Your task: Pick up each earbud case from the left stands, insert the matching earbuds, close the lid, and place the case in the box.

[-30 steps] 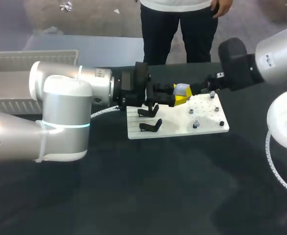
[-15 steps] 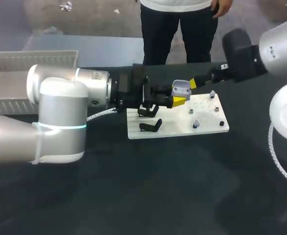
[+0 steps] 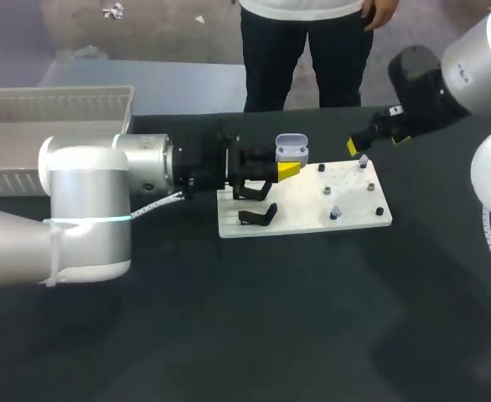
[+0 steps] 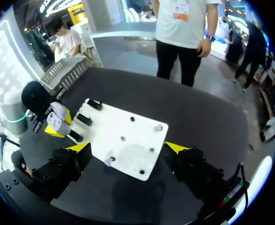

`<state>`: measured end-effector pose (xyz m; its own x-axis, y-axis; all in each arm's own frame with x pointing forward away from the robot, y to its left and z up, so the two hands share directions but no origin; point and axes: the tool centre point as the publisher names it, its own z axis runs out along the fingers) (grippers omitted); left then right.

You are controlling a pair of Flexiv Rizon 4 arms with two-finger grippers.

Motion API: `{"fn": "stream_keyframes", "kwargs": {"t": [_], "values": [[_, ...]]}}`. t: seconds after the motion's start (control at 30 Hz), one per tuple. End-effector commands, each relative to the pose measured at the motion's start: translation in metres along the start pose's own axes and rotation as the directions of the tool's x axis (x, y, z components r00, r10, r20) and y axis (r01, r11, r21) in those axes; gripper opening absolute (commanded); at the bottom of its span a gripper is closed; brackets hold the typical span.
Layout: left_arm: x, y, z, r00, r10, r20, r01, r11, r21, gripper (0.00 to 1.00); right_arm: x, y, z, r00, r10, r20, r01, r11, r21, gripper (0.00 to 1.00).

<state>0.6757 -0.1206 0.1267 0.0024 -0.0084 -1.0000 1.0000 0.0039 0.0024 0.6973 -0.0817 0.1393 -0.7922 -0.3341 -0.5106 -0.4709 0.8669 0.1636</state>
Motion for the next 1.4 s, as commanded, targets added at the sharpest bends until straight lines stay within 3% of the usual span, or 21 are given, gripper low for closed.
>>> {"fn": "stream_keyframes", "kwargs": {"t": [0.03, 0.1, 0.17, 0.6, 1.17, 1.4], "values": [[-0.001, 0.003, -0.001, 1.0, 0.004, -0.003, -0.004, 1.0, -0.005, 0.0, -0.005, -0.007, 0.006, 0.999, -0.001, -0.049, 0.008, 0.99, 0.138, 1.0], [-0.002, 0.004, -0.001, 1.0, 0.007, -0.006, -0.007, 1.0, -0.008, 0.0, -0.006, -0.012, 0.01, 0.995, -0.005, -0.095, 0.021, 0.985, 0.174, 1.0], [-0.003, 0.005, -0.001, 1.0, 0.009, -0.007, -0.009, 1.0, -0.008, 0.0, -0.006, -0.018, 0.015, 0.986, 0.021, -0.164, 0.023, 0.964, 0.266, 1.0], [-0.002, 0.013, 0.001, 1.0, 0.01, -0.011, -0.01, 0.999, -0.036, 0.0, -0.006, -0.018, 0.015, 0.986, 0.021, -0.164, 0.023, 0.964, 0.266, 1.0], [-0.002, 0.015, -0.006, 1.0, -0.012, -0.002, 0.012, 0.999, -0.048, 0.0, -0.003, -0.041, 0.049, 0.97, 0.024, -0.241, 0.034, 0.972, 0.232, 1.0], [-0.002, 0.015, -0.006, 1.0, -0.012, -0.002, 0.012, 0.999, -0.048, 0.0, -0.008, -0.05, 0.067, 0.951, -0.001, -0.309, 0.087, 0.961, 0.263, 1.0]]}}
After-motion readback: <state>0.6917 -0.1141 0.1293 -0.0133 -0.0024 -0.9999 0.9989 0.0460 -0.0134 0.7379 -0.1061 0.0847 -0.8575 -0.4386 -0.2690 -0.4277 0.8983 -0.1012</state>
